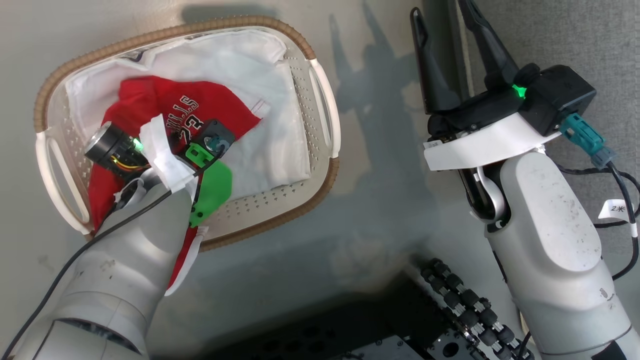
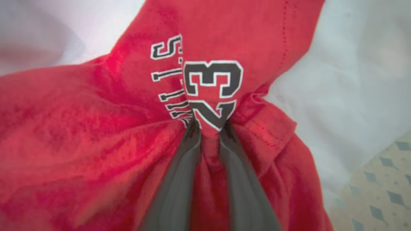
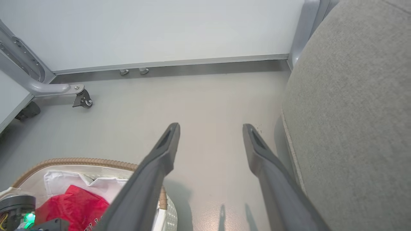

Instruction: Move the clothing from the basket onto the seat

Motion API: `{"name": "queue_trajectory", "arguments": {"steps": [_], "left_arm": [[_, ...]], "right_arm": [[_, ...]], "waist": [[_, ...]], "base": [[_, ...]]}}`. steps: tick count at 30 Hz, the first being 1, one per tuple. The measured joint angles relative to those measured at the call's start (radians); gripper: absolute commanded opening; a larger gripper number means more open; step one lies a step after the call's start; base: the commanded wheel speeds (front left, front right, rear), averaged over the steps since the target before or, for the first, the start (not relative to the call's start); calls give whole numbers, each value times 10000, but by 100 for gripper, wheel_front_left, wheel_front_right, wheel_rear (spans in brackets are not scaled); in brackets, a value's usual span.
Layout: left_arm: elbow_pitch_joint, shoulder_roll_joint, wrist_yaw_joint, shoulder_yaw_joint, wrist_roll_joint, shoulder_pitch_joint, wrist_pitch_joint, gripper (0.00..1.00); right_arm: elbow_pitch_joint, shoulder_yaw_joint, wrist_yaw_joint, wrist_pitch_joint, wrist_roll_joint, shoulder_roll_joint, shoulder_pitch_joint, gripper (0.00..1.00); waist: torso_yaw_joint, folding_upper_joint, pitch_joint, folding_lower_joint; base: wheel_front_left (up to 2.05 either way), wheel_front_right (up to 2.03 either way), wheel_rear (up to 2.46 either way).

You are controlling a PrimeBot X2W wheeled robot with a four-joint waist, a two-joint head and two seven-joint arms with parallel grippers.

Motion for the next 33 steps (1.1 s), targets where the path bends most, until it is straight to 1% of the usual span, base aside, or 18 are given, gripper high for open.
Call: {"name": "queue_trajectory", "arguments": {"steps": [2,9,11,13,16,22,25,28,30,33], "left_arm": [[4,-6,-33,-8,-25,70,-33,0],[17,-50,-136,109,-430,569,-859,0],[19,-98,-192,228,-708,755,-1248,0],[-2,-134,-416,403,-970,937,-1735,0],[-90,-219,-596,408,-1200,1193,-2426,0],[-364,-366,-683,591,-1879,1776,-3183,0],[-966,-374,-746,686,-2433,2227,-3409,0],[-1716,-389,-823,842,-3396,2791,-3499,0],[-2240,-384,-763,788,-3772,3043,-3515,0],[-3120,-389,-560,731,-4184,3310,-3542,0]], "right_arm": [[77,12,0,0,21,0,8,100],[512,65,-2,0,-29,0,288,100],[616,65,0,0,-58,2,440,100],[736,88,-2,0,-71,2,536,100],[876,79,0,0,-138,6,753,100],[1168,-10,0,0,-364,13,1355,100],[1340,-84,0,0,-510,12,1736,100],[1434,-84,0,0,-568,13,2093,100],[1490,-88,0,0,-591,12,2356,100],[1620,-58,0,0,-660,13,2712,100]], "waist": [[-1,0,-121,0],[12,0,-894,0],[35,0,-1168,0],[72,0,-1490,0],[142,0,-1984,0],[352,0,-3042,0],[492,1,-3593,0],[638,0,-4149,0],[746,0,-4544,0],[904,0,-5083,-1]], "base": [[0,0,0],[0,0,0],[0,0,0],[0,0,0],[0,0,0],[0,0,0],[0,0,0],[0,0,0],[0,0,0],[0,0,0]]}}
